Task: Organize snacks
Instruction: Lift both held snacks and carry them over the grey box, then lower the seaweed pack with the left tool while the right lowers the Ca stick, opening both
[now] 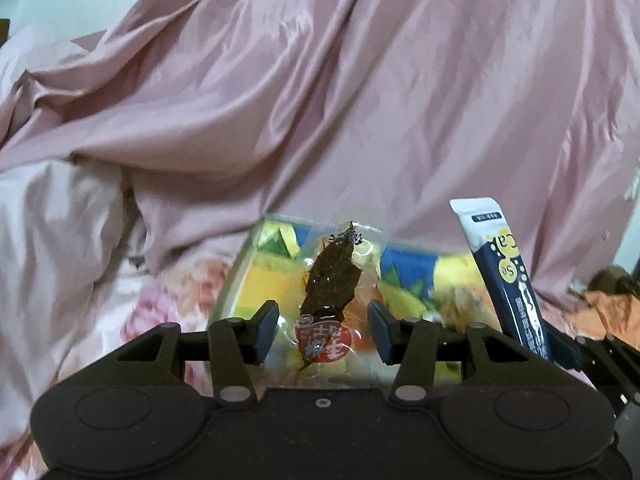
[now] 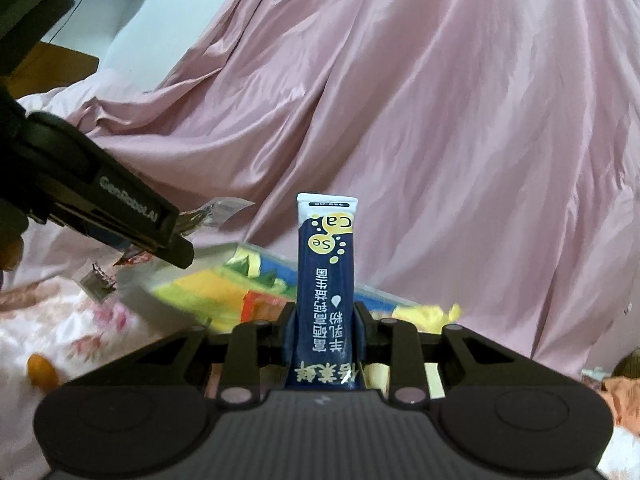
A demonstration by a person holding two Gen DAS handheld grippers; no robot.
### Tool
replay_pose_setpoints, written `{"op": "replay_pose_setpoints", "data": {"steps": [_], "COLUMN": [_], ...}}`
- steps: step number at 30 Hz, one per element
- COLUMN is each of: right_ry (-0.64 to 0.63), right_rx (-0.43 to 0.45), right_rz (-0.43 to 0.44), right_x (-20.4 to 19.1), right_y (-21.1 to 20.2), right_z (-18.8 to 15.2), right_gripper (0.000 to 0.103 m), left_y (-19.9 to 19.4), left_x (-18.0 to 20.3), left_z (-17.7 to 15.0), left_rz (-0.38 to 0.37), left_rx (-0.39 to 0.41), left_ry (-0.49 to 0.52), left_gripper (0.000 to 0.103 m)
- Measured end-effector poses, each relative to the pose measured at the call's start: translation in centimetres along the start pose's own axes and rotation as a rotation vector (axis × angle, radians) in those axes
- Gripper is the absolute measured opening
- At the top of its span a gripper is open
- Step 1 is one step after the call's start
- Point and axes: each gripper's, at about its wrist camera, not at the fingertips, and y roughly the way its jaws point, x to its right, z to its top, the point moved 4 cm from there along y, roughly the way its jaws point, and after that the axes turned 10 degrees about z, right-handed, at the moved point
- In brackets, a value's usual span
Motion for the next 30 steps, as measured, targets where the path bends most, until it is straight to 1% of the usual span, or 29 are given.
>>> {"op": "replay_pose_setpoints", "data": {"steps": [6,12,19,24,30], "right_ry": [0.005,-0.025,-0.073,-0.053,-0.063], "right_rx": [0.025,0.028,0.007,-0.022,-0.046], "right_rz": [0.004,0.02,0.039,0.057,0.072], "right_x": [1.2,1.5,1.6,1.6,1.0], "right_y": [2.9,5.5,8.1,9.7,10.7], "right_z": [1.8,2.2,1.7,1.1,0.3], "right_gripper": [0.032,0.032,0.032,0.032,0.032], "left_y": [2.7,5.1,7.6,8.8,9.4], "left_x": [0.1,0.3,0.2,-0.1,-0.1], "left_z": [2.2,2.8,1.8,1.6,1.0], "left_rz": [0.019,0.038,0.062,0.067,0.07], "left_rx": [0.037,0.036,-0.005,-0.023,-0.04], "left_ry": [-0.058,-0.068,-0.076,-0.083,-0.082], "left_gripper": [0.051,0.051,0.051,0.051,0.051]}}
